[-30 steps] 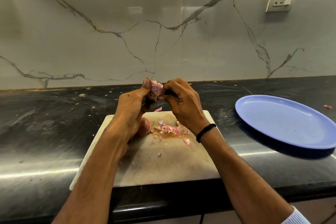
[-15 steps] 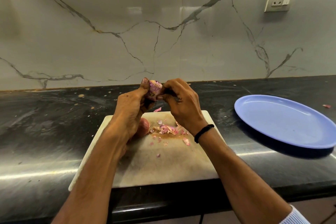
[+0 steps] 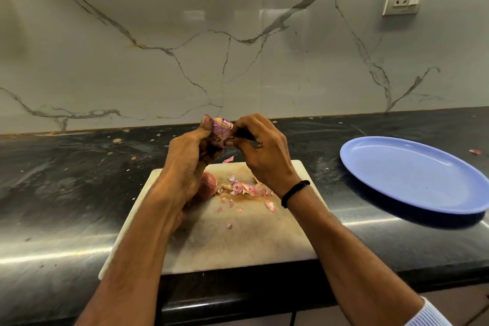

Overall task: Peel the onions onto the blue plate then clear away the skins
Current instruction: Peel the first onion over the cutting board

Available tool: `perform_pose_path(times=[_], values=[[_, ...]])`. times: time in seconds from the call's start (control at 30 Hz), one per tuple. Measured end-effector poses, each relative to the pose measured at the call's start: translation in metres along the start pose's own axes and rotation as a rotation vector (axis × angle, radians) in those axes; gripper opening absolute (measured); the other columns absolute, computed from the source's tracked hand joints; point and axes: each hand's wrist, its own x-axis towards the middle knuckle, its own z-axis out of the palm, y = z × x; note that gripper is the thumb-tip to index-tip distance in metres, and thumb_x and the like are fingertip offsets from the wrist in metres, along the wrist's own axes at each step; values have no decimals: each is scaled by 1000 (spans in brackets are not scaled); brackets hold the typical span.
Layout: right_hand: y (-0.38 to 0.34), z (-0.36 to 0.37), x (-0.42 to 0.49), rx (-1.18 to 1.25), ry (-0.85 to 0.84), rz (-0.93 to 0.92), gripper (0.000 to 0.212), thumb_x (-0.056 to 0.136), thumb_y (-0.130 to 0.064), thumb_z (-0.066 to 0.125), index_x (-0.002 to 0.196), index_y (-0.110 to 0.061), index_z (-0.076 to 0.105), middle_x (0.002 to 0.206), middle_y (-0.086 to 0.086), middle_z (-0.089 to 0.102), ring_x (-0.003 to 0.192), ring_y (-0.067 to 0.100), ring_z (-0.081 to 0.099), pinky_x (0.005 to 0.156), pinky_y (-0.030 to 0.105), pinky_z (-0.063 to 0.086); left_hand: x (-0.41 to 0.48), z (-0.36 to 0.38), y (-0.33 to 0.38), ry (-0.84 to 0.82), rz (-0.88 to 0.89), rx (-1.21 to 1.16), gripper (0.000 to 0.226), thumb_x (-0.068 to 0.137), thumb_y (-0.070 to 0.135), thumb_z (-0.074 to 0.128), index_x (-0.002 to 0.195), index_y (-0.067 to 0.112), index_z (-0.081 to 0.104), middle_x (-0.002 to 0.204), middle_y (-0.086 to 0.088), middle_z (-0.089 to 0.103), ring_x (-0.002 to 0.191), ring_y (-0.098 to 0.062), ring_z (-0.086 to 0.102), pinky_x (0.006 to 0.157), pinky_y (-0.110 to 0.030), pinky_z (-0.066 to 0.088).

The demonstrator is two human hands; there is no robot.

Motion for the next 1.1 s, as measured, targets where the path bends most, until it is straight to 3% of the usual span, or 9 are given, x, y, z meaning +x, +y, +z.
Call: perform_pose_path(times=[0.17,0.33,0.5,0.7,0.83,1.0,1.1], values=[[-4,-2,1,33,-12,12,26,89,-6,71,114,-4,63,110,8,65,99,11,60,88,10,49,1,-2,0,2,5,21,47,93,41,59,120,3,67,116,-17,69,92,-17,66,68,-22,54],[-3,-3,0,10,-9,8,21,88,-8,72,106,-3,64,103,9,64,94,14,60,84,16,52,0,-1,-1,2,4,35,44,95,40,57,119,4,66,115,-17,69,95,-19,66,73,-24,54],[-2,-1,0,-27,-6,-14,12,88,-8,72,95,0,65,97,10,62,88,5,51,79,11,48,-1,0,0,-13,13,35,39,98,37,55,113,3,69,104,-13,72,89,-18,66,75,-26,53],[-5,0,0,29,-2,29,30,87,-5,72,115,-2,62,111,11,64,100,12,60,90,8,47,-2,0,0,-2,23,56,39,100,37,52,114,4,68,103,-12,69,88,-16,64,74,-25,52],[-4,-1,1,6,4,13,26,87,-6,73,112,-1,64,108,11,65,98,9,58,89,6,46,-4,1,1,-16,35,49,35,100,35,52,109,5,69,94,-7,71,80,-11,67,69,-22,53],[-2,0,0,4,-3,25,20,88,-6,72,106,-2,64,103,9,64,94,11,59,86,9,49,-3,1,0,-7,26,51,38,102,33,50,115,2,67,101,-11,71,86,-15,65,73,-23,54],[-1,1,0,-30,-4,7,14,87,-6,73,97,-1,65,98,9,62,88,3,52,80,6,47,-3,1,0,-12,35,52,37,101,33,50,115,3,68,101,-11,71,84,-13,67,71,-22,53]])
